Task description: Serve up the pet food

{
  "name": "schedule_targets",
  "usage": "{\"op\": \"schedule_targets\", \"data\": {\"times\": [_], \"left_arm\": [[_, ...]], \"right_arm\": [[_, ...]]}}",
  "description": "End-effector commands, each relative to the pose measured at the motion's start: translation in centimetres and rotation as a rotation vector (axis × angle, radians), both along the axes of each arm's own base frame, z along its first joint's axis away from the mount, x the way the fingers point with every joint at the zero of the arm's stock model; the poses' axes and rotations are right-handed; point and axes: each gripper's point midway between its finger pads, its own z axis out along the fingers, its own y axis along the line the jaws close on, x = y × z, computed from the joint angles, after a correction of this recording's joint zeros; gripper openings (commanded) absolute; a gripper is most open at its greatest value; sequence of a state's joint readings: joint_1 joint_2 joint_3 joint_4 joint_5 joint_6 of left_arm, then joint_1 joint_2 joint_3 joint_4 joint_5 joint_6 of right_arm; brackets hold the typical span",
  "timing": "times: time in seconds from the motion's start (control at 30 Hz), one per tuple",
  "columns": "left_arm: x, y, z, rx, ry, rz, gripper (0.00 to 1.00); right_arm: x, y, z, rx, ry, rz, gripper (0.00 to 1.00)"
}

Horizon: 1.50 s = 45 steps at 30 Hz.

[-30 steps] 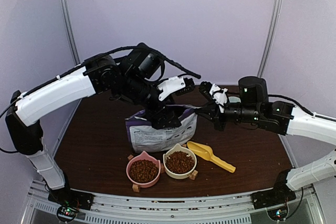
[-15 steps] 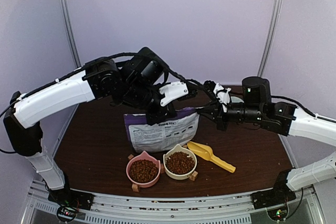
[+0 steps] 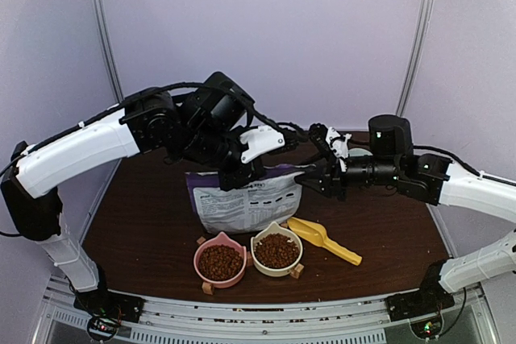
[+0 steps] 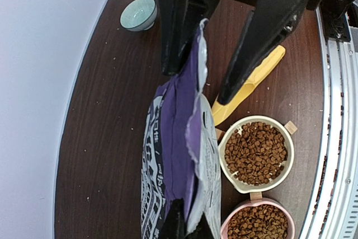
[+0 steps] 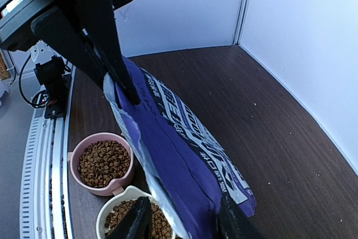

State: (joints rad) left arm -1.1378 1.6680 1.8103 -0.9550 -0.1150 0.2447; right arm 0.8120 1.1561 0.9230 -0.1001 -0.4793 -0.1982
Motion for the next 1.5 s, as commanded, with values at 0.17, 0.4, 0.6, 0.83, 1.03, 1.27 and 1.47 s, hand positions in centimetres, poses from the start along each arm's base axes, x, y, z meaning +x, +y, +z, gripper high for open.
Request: {"op": "schedule_targets", "data": {"times": [0.17,0.4,0.6,0.83,1.03,1.27,1.47], "left_arm": [[0.3,0.9,2.3,-0.045,-0.043,0.011,0.00],[0.3,0.9,2.3,-0.044,-0.043,0.013,0.00],[0.5,0.7,2.0,-0.043,-0.042,0.016,0.00],[0.5,-1.3,2.0,-0.097,-0.020,-0.012,0.31],[0.7,-3.1,1.3,-0.104,0.003,-0.037,0.34],[0.5,-4.0,0.5,-0.116,0.029,-0.053,0.24],[0.7,-3.7,0.2,-0.112,0.025,-0.037,0.00]], "right_arm": [[0.3,1.7,2.0,0.067,-0.033,0.059,0.45],[0.3,2.3,2.1,0.086,-0.020,0.079,0.17],[0.1,2.0,2.4,0.091,-0.030,0.077,0.00],[-0.1,1.6,2.9,0.116,-0.050,0.063,0.00],[-0.3,1.2,3.3,0.126,-0.056,0.056,0.00],[-0.5,0.8,3.4,0.144,-0.057,0.042,0.00],[-0.4,0.2,3.0,0.151,-0.059,0.013,0.01]]}}
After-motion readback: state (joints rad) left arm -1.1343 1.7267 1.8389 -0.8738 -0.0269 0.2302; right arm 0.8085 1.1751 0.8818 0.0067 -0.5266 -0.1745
